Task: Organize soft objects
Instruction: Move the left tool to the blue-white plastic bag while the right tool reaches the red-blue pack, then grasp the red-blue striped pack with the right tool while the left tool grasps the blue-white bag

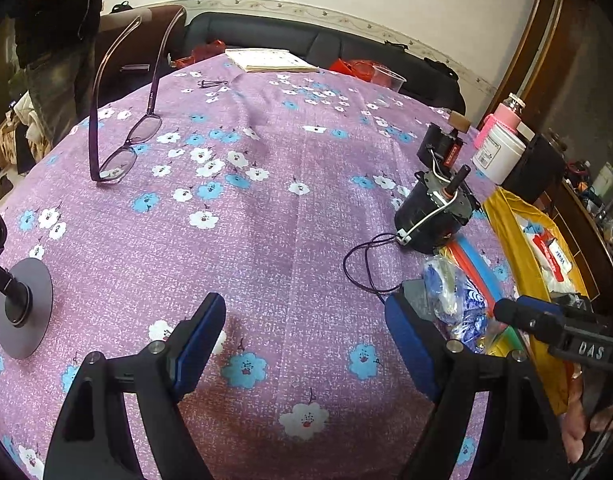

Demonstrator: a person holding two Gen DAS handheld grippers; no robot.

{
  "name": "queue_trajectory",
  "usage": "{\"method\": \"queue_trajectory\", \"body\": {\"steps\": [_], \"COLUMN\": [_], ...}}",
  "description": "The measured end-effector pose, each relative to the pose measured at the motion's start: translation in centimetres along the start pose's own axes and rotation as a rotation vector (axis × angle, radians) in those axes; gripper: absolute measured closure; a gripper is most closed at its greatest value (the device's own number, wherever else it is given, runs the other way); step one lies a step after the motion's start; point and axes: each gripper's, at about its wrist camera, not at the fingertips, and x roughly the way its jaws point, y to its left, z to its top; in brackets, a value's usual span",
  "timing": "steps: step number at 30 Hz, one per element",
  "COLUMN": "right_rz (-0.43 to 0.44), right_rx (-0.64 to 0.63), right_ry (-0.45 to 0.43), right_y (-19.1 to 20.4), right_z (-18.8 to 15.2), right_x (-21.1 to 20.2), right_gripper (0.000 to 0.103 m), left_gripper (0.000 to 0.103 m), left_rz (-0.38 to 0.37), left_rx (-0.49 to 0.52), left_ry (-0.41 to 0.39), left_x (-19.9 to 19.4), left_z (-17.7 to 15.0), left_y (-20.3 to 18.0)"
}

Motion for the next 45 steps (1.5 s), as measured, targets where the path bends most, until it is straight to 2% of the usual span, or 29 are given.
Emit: {"method": "queue_trajectory", "body": {"steps": [4, 7, 10, 11, 14, 16, 18, 19, 26, 29, 32, 34, 36, 40, 45], "right_rz": [-0.054, -0.025, 0.217, 0.227, 0.097, 0.011, -0.013, -0.024, -0.1, -0.088, -0.077, -0.132, -0.142, -0.094, 0.025], "right_rx": [-0.072, -0.123, -0.131, -0.127, -0.138, -0.081, -0.028, -0.014, -0.044, -0.056, -0.114, -0.182, -0.18, -0.105, -0.058], "right_ry": [0.025, 0.055, 0.102, 0.082, -0.025, -0.059, -0.045, -0.033, 0.022, 0.02, 0.062, 0.025, 0.0, -0.068, -0.279], "right_y": [2.2, 3.6, 4.8, 4.9, 3.9, 2.1, 0.7, 0.3, 1.3, 1.7, 3.2, 4.2, 4.1, 2.6, 2.4], "right_z": [-1.3, -2.9, -3.9, -3.7, -1.8, -0.1, 1.5, 2.0, 4.0, 4.5, 3.9, 3.0, 2.4, 1.3, 0.5], "right_x": [0.6, 0.4, -0.7, -1.3, -2.8, -2.7, -1.7, -1.1, 3.2, 3.9, 5.2, 5.2, 4.8, 2.9, -1.6], "right_gripper": [0.028, 0.017, 0.017, 0.017, 0.018, 0.026, 0.059, 0.061, 0.061, 0.046, 0.04, 0.038, 0.051, 0.057, 0.056], "left_gripper": [0.022, 0.022, 0.022, 0.022, 0.022, 0.022, 0.022, 0.022, 0.022, 0.022, 0.022, 0.022, 0.022, 0.022, 0.022], "left_rz": [-0.001, -0.004, -0.009, -0.009, -0.002, -0.001, 0.001, -0.002, -0.01, -0.014, -0.02, -0.018, -0.019, -0.044, -0.111], "left_rx": [-0.01, -0.013, -0.005, -0.002, 0.009, 0.008, 0.004, 0.003, 0.026, 0.026, 0.026, 0.029, 0.034, 0.047, 0.123], "left_ry": [0.001, 0.003, 0.005, 0.005, 0.006, 0.006, 0.006, 0.009, 0.016, 0.019, 0.022, 0.022, 0.023, 0.024, 0.036], "left_x": [0.0, 0.1, 0.1, 0.1, 0.2, 0.2, 0.2, 0.3, 0.4, 0.5, 0.6, 0.6, 0.6, 0.4, 0.2], "left_z": [0.0, 0.0, -0.1, -0.1, -0.1, -0.1, -0.1, -0.1, -0.1, -0.2, -0.1, -0.1, -0.1, -0.2, -0.7], "left_y": [0.2, 0.3, 0.1, 0.0, -0.2, -0.1, -0.1, -0.1, -0.6, -0.6, -0.6, -0.7, -0.8, -1.1, -2.9]}}
